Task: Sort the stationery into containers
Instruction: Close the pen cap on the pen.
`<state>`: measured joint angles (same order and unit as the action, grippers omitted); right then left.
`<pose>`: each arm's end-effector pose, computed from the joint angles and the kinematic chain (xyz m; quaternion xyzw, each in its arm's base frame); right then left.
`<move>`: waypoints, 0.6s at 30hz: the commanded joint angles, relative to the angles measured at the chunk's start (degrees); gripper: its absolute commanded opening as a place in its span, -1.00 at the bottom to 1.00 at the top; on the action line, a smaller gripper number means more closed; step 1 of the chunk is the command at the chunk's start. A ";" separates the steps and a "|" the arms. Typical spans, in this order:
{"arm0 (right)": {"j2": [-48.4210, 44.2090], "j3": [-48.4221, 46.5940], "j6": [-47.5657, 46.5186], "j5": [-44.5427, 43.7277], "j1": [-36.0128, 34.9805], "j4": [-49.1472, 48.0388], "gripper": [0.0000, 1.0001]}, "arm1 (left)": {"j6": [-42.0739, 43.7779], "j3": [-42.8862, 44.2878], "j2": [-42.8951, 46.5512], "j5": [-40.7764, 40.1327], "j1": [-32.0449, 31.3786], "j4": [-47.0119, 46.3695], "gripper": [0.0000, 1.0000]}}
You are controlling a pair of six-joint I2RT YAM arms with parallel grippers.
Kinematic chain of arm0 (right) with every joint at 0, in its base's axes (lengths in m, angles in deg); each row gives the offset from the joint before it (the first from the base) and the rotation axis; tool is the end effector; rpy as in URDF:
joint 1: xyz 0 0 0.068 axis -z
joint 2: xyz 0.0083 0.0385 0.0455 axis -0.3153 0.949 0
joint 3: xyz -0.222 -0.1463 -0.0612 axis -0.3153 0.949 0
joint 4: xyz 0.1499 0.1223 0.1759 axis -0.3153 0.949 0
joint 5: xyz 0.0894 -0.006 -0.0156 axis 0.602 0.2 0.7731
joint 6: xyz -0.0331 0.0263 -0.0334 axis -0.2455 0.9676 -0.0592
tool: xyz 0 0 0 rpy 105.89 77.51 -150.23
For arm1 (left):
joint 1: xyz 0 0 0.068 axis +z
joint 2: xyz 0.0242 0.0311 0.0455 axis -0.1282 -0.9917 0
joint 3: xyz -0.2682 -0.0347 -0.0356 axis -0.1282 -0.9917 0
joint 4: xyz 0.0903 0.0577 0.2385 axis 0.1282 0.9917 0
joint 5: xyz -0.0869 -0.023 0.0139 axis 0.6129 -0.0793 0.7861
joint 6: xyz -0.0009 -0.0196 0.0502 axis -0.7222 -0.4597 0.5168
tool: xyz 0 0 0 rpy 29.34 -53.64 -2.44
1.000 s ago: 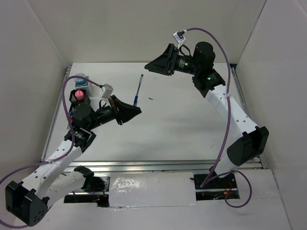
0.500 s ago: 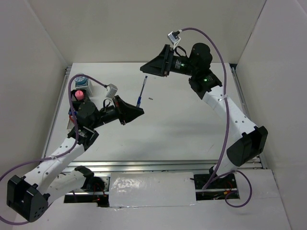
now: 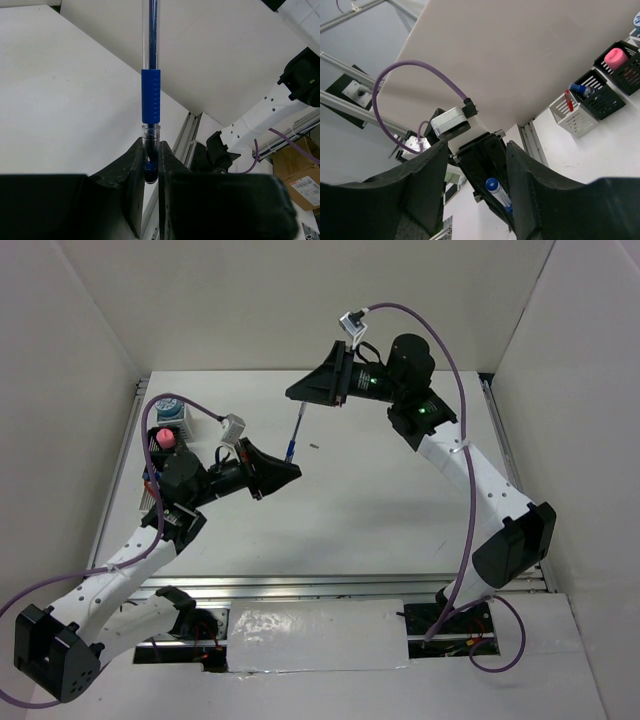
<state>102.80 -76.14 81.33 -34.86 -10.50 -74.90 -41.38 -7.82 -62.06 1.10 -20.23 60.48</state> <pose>0.2965 0.1945 0.4686 -0.1832 0.6455 0.6616 0.3348 0.1853 -0.1195 0.3534 0.1735 0.6228 -0.5573 0.5210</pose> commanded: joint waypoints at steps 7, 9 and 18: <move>-0.81 1.78 -2.34 0.14 -0.73 -2.13 -0.24 | -1.57 2.82 -0.10 -0.71 -0.09 -4.44 -1.00; -0.73 2.22 -2.34 0.14 -0.91 -2.56 -0.44 | -1.92 3.00 -0.28 -0.79 -0.18 -4.53 -1.00; 0.42 0.91 -6.02 -3.72 -1.79 1.99 -1.00 | -4.21 4.31 -1.33 -0.71 -0.35 -5.24 -1.00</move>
<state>102.83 -73.58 77.13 -37.57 -10.79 -74.68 -44.37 -6.86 -63.04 1.04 -20.38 59.87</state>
